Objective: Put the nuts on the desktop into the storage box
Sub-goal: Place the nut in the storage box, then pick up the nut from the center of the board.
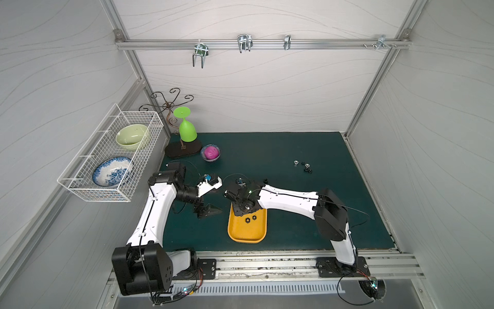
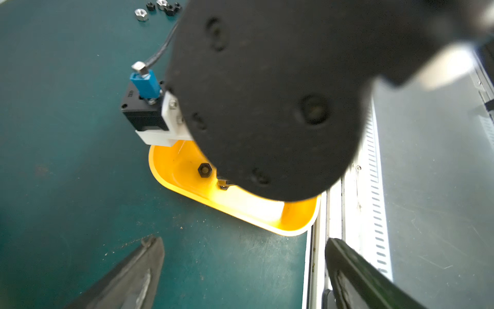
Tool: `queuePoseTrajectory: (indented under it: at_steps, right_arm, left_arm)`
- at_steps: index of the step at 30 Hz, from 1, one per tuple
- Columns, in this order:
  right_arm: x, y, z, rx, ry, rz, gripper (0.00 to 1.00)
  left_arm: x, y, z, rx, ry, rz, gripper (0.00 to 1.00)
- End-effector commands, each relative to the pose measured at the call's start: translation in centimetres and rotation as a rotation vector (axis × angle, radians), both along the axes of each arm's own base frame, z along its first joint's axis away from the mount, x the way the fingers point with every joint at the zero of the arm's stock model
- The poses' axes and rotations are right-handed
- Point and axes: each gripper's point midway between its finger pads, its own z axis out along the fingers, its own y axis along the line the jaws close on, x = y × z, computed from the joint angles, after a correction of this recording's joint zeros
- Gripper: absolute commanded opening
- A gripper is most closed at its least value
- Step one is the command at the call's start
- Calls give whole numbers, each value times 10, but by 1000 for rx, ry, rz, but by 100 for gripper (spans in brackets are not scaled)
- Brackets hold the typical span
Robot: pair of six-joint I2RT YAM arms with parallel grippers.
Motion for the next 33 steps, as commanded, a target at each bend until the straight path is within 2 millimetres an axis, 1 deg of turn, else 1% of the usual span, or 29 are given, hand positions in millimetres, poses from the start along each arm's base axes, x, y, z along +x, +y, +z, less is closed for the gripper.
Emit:
queuePoseTrajectory:
  at_steps: [1,4,7,10,14,17,19,22,25,28,30,31,32,33]
  right_arm:
    - [-2,-10,27,5,-36,16,46]
    - [0,-16,43,25,-66,14,46]
    - [3,-26,57,41,-91,-1,47]
    - [6,-36,72,76,-107,-17,50]
    - [12,-57,89,85,-126,-62,51]
    - [18,-76,102,92,-145,-96,53]
    - [22,-90,109,102,-153,-130,55]
    - [28,-113,116,123,-153,-184,59]
    - [30,-134,121,132,-159,-220,60]
    - [32,-157,124,129,-161,-262,66]
    - [33,-171,125,128,-160,-287,75]
    - [33,-178,125,131,-157,-300,82]
    - [34,-184,126,135,-154,-317,94]
    - [35,-190,126,134,-149,-328,99]
  left_arm:
    - [5,0,23,-24,46,68,99]
    - [8,1,30,-19,55,102,99]
    - [11,2,38,-24,76,141,99]
    - [18,1,51,-61,113,206,99]
    - [25,-5,75,-142,116,235,99]
    - [31,-11,87,-205,130,248,99]
    - [35,-17,86,-216,148,254,99]
    - [35,-33,80,-192,151,202,99]
    - [35,-49,80,-202,155,151,99]
    - [36,-67,80,-208,165,98,99]
    - [37,-79,78,-175,152,56,99]
    - [40,-85,76,-152,144,44,99]
    - [43,-92,75,-138,132,30,99]
    - [45,-98,74,-131,122,19,99]
